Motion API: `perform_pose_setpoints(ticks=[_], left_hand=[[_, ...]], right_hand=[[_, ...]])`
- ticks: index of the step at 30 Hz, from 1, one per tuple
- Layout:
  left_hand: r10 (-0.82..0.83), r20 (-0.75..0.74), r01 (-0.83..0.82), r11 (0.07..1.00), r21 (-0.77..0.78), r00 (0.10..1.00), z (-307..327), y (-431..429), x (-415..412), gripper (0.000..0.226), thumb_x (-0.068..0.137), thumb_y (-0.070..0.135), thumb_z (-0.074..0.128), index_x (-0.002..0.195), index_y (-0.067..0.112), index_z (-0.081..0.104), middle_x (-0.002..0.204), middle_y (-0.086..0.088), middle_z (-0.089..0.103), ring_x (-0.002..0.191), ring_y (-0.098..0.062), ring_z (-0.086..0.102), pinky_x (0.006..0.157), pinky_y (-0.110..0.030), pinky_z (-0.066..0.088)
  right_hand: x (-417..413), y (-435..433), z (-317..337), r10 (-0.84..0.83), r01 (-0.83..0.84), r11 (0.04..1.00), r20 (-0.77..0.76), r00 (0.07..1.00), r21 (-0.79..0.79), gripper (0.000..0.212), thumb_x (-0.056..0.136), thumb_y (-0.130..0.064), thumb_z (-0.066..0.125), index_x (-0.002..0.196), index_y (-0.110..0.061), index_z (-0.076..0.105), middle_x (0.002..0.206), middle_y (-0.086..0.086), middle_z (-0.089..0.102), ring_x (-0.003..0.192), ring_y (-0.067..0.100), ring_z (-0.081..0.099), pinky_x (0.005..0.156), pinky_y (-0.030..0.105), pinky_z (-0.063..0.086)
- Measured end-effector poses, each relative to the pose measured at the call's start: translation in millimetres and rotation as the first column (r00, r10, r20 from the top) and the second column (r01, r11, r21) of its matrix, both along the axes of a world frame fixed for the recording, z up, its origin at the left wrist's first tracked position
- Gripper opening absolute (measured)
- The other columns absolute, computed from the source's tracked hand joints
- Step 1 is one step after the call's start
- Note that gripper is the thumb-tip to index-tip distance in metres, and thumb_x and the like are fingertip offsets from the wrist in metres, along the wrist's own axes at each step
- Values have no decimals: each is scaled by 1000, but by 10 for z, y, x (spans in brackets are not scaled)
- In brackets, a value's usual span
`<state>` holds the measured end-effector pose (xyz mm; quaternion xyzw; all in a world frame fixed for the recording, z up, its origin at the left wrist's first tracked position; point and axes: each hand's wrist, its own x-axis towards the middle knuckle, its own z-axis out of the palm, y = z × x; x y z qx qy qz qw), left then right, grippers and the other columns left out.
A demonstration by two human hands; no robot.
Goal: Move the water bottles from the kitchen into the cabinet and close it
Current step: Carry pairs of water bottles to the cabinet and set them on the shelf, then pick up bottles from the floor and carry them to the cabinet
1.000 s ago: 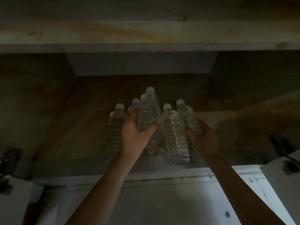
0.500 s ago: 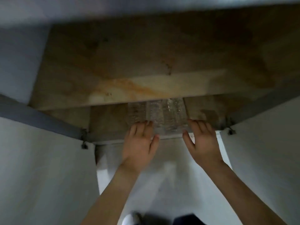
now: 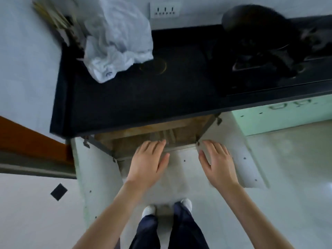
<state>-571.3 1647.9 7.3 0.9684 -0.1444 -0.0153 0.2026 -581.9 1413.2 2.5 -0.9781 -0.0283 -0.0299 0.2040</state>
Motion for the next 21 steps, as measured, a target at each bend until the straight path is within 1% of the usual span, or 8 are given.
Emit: perform_pose_setpoints(ticks=[3, 6, 8, 10, 13, 15, 18, 21], left_hand=[[-88, 84, 91, 995, -35, 993, 490, 17, -118, 55, 98, 43, 31, 134, 11, 56, 128, -3, 63, 119, -24, 55, 99, -38, 45], [-162, 132, 168, 985, -29, 978, 664, 14, -236, 55, 98, 44, 29, 135, 12, 56, 129, -3, 63, 122, -23, 55, 100, -38, 45], [-223, 120, 226, 974, -17, 968, 633, -8, -344, 56, 98, 44, 29, 135, 12, 56, 128, -3, 63, 122, -23, 55, 101, -38, 45], [-300, 76, 302, 953, -9, 951, 522, -46, -473, 57, 99, 46, 28, 135, 12, 56, 129, -4, 63, 123, -24, 55, 102, -39, 45], [-406, 12, 406, 914, 6, 914, 354, -149, -674, 63, 100, 52, 21, 133, 14, 59, 129, -2, 64, 123, -23, 56, 103, -38, 45], [-452, 2, 452, 892, -2, 892, 297, -292, -767, 67, 99, 56, 18, 131, 15, 61, 127, -2, 65, 121, -23, 57, 102, -34, 42], [-487, 5, 487, 873, -14, 874, 357, -679, -795, 60, 96, 53, 28, 131, 16, 61, 129, -1, 65, 122, -24, 57, 100, -29, 34], [-551, 35, 552, 834, -25, 834, 476, -1276, -737, 58, 95, 49, 31, 131, 15, 61, 129, -1, 64, 121, -22, 55, 101, -29, 35]], right_hand=[[-351, -29, 470, -101, 102, 995, 108, 989, -3, 49, 95, -40, 38, 122, -7, 62, 118, 8, 67, 109, 29, 60, 91, 41, 49], [-770, -52, 690, -205, 208, 978, 186, 961, 6, 49, 97, -42, 38, 124, -9, 61, 123, 6, 65, 114, 28, 57, 93, 41, 48], [-1098, -76, 666, -291, 291, 956, 184, 939, 23, 50, 97, -42, 39, 128, -9, 60, 127, 6, 63, 118, 28, 56, 96, 43, 47], [-1440, -102, 561, -386, 386, 922, 155, 909, 34, 51, 96, -41, 39, 130, -10, 58, 130, 6, 62, 121, 29, 55, 98, 43, 47], [-1922, -179, 406, -510, 513, 859, 92, 855, -7, 53, 95, -44, 37, 131, -11, 58, 130, 6, 62, 119, 31, 57, 95, 43, 49], [-2177, -288, 356, -581, 583, 812, 67, 811, -12, 55, 95, -46, 36, 132, -11, 58, 128, 6, 63, 119, 31, 57, 95, 42, 49], [-2450, -559, 393, -670, 671, 741, 75, 738, 11, 57, 95, -47, 36, 132, -10, 59, 127, 5, 64, 119, 29, 57, 96, 43, 49], [-2665, -977, 471, -737, 738, 673, 125, 664, 47, 54, 95, -44, 39, 129, -8, 60, 123, 7, 66, 115, 30, 59, 94, 45, 50]])
